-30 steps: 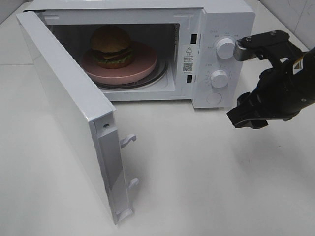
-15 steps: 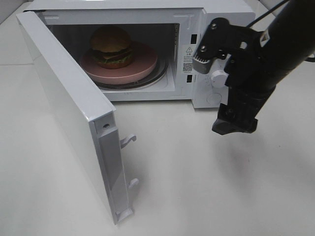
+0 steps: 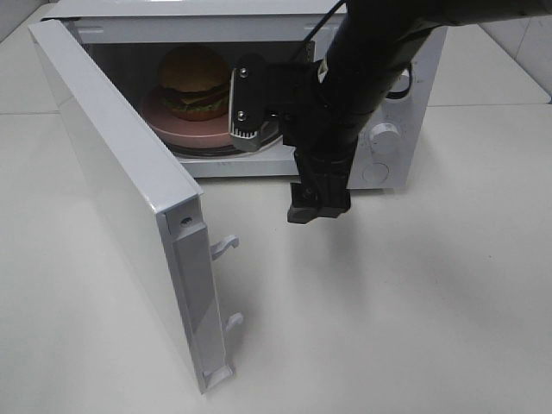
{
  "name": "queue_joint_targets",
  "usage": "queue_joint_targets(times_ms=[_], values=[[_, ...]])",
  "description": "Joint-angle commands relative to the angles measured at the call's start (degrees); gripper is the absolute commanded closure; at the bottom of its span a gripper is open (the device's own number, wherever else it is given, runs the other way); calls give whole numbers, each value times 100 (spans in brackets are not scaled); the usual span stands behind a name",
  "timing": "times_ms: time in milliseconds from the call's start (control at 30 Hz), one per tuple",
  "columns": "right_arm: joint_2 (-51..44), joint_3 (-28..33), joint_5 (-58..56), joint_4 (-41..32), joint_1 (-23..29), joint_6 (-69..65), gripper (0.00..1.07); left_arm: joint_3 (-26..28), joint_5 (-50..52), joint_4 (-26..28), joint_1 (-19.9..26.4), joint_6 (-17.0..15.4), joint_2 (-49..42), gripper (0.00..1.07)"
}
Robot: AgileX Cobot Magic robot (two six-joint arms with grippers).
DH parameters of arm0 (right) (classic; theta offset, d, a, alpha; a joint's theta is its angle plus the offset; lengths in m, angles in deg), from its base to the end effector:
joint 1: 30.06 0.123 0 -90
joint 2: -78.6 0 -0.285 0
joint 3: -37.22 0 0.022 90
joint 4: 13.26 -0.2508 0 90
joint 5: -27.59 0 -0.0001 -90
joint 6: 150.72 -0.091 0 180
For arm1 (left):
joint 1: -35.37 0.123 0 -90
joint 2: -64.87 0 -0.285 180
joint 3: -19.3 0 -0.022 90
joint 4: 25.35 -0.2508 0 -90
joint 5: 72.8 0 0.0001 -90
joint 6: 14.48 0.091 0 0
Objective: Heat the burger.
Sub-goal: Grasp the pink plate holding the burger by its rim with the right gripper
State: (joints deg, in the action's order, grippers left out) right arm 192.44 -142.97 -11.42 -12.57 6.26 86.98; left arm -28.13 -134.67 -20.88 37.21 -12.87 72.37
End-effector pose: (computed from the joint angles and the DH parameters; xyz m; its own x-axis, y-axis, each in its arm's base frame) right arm 0.3190 0.2337 0.2224 0.1244 -0.9637 -0.2361 -0.9188 -0.0221 -0.3941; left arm -0.0087 -0.0065 0.2814 -0.4498 -0.0232 -0.8929 0.0254 0.9989 -0.0387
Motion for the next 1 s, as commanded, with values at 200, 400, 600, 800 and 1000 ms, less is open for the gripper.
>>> queue_joint_targets(times_ms=[200,400,600,800,1000], values=[[567,-859,-361,-69,149,544,12,-17,52,-11,6,-17,-57,7],[934,-1381,-567,-149,149,733,13,-17,52,-11,6,-17,-57,7],[1364,-1937,-762,-166,149,716,13,-17,52,-11,6,-17,-57,7],[1919,-2670,-1060,-166,149,607,14,-17,52,-11,6,-17,-57,7],[2235,-3146,-1106,-120,149,602,14,-17,52,-11,6,-17,-57,7]])
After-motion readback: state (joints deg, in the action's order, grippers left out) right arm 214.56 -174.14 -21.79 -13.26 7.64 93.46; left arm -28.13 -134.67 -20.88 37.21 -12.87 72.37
